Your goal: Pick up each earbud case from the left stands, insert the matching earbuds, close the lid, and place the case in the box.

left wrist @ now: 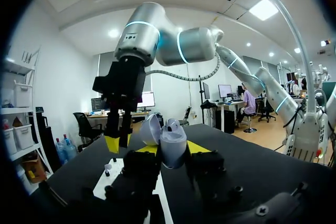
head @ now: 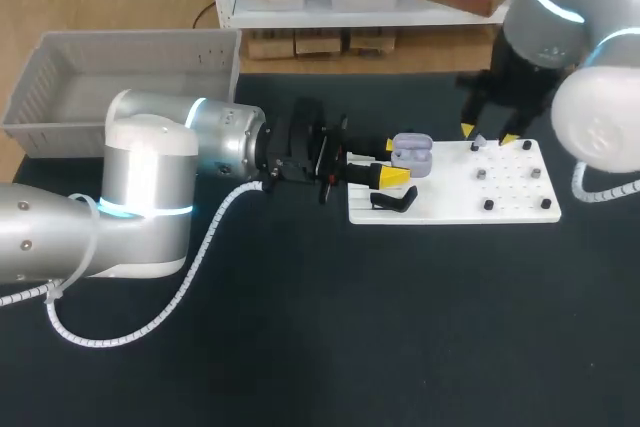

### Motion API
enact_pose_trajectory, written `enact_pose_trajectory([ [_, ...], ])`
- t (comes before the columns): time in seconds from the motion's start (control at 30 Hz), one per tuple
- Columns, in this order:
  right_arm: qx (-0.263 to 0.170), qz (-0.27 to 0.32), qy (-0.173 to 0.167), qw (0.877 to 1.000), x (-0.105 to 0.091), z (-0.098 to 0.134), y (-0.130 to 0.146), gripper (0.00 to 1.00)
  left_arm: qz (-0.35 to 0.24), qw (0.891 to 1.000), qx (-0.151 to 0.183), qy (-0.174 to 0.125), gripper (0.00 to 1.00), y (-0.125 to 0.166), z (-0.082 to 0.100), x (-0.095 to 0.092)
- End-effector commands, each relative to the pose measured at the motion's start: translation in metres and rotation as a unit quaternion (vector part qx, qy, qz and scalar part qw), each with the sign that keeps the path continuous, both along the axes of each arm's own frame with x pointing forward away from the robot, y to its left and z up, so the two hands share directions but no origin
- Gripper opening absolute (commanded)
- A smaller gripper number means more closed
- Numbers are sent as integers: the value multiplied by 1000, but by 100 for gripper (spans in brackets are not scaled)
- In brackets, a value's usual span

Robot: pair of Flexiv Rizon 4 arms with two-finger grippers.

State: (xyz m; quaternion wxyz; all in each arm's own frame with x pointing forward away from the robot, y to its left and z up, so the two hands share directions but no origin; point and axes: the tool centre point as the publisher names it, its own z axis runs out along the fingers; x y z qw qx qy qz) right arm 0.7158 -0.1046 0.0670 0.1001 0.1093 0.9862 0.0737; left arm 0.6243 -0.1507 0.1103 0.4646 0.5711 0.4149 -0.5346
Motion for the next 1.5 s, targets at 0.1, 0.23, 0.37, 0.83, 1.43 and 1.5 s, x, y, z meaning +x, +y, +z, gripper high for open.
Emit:
enact_pose_trajectory([
  [0.1, 5, 13, 10, 1000, 11, -22, 3, 54, 1, 1000, 1, 0, 0, 0, 0, -1],
  [0.23, 13, 12, 8, 1000, 18, -27, 0, 53, 1, 1000, 1, 0, 0, 0, 0, -1],
  [0.37, 18, 9, 9, 1000, 21, -30, -3, 49, 1, 1000, 1, 0, 0, 0, 0, -1],
  [0.83, 28, 5, 18, 999, 31, -45, -7, 46, 1, 1000, 1, 0, 0, 0, 0, -1],
  [1.43, 41, -24, 23, 999, 40, -52, -12, 44, 1, 1000, 1, 0, 0, 0, 0, -1],
  [1.5, 39, -28, 24, 999, 39, -52, -12, 40, 1, 1000, 1, 0, 0, 0, 0, -1],
])
